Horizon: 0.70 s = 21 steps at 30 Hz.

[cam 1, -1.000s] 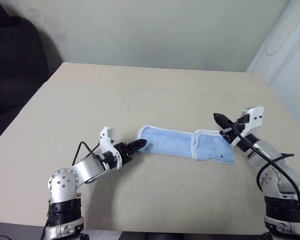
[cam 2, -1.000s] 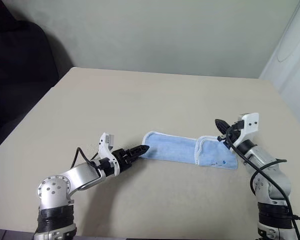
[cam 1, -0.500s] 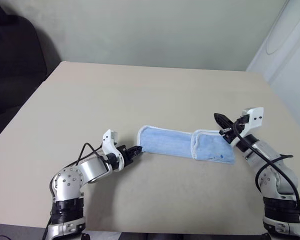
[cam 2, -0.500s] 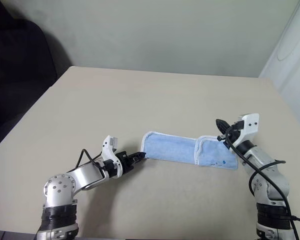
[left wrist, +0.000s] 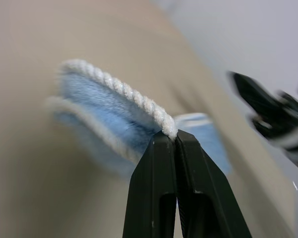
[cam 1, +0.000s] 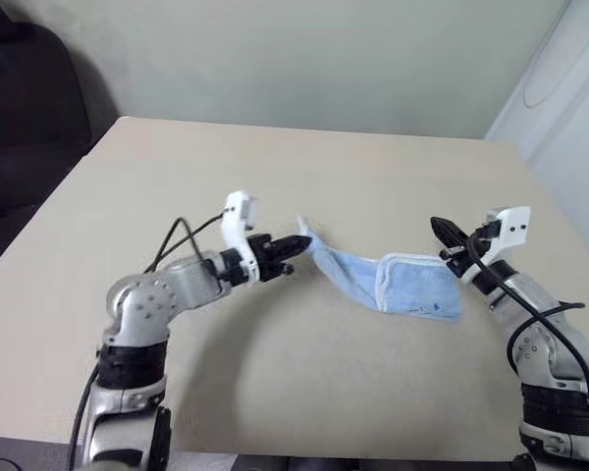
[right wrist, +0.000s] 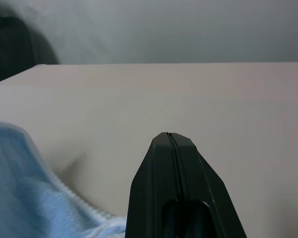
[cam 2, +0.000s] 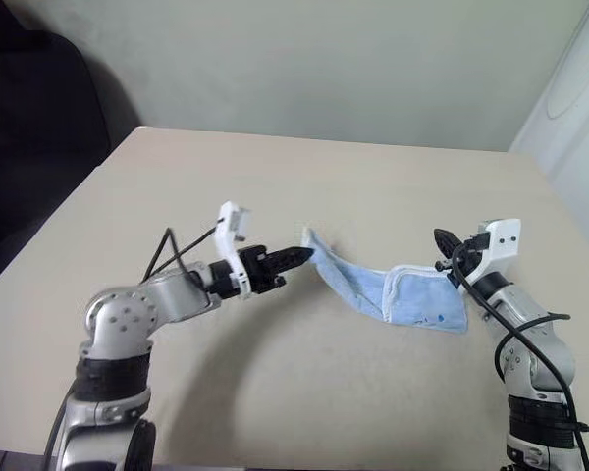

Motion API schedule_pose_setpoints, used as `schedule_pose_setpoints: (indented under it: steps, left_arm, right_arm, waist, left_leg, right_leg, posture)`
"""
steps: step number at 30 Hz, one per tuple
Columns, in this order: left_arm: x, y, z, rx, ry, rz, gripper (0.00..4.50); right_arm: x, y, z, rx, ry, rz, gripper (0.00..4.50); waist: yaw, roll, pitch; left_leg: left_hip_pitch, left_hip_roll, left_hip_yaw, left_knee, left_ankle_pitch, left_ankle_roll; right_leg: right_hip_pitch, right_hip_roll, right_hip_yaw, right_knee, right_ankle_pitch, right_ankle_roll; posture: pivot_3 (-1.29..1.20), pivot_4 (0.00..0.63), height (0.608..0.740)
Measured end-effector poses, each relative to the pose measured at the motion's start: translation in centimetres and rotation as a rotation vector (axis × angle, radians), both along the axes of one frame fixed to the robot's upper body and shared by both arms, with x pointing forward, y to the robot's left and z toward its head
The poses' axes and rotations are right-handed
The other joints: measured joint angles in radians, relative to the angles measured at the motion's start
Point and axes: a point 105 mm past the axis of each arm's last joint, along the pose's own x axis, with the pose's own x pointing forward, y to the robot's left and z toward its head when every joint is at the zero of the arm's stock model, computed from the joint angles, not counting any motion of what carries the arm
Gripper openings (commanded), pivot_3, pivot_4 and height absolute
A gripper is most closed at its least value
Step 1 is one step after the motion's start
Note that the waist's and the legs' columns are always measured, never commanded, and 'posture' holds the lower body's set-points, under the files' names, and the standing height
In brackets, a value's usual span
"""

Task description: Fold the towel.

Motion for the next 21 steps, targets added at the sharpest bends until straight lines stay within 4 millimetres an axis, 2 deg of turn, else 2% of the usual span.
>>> schedule_pose_setpoints:
  steps: [7, 12, 17, 21]
  left_arm:
    - [-1.0, -6.7, 0.2, 0.076, -0.049, -0.285, 0.07]
    - [-1.7, -12.2, 1.0, 0.116, -0.128, -0.473, 0.07]
    - [-2.0, -16.2, -0.9, 0.172, -0.119, -0.570, 0.07]
    - [-2.1, -18.2, -2.9, 0.238, -0.107, -0.611, 0.07]
  right_arm:
    - [0.3, -2.1, 0.6, 0.016, -0.028, -0.107, 0.00]
    - [0.0, -4.7, 1.2, 0.046, -0.059, -0.246, 0.00]
    - [-1.2, -6.9, 0.7, 0.066, -0.059, -0.366, 0.00]
    - [-2.3, -7.7, 0.6, 0.071, -0.068, -0.423, 0.00]
  waist:
    - [0.003, 0.000, 0.000]
    - [0.007, -0.001, 0.000]
    - [0.007, -0.001, 0.001]
    - [0.007, -0.001, 0.001]
  left_leg:
    - [-0.001, 0.000, 0.000, 0.000, 0.001, 0.002]
    - [-0.002, 0.000, 0.001, 0.001, 0.002, 0.004]
    - [-0.001, 0.000, 0.003, 0.000, 0.002, 0.005]
    - [0.000, 0.001, 0.004, 0.000, 0.002, 0.006]
  right_leg:
    - [0.001, -0.001, 0.000, 0.000, 0.000, 0.000]
    - [0.002, -0.002, 0.000, -0.001, -0.002, 0.004]
    - [0.003, -0.002, 0.001, -0.001, -0.005, 0.017]
    - [0.004, -0.002, 0.001, -0.001, -0.006, 0.022]
  posture:
    - [0.00, 0.150, 0.740]
    - [0.00, 0.150, 0.740]
    - [0.00, 0.150, 0.740]
    - [0.00, 0.150, 0.740]
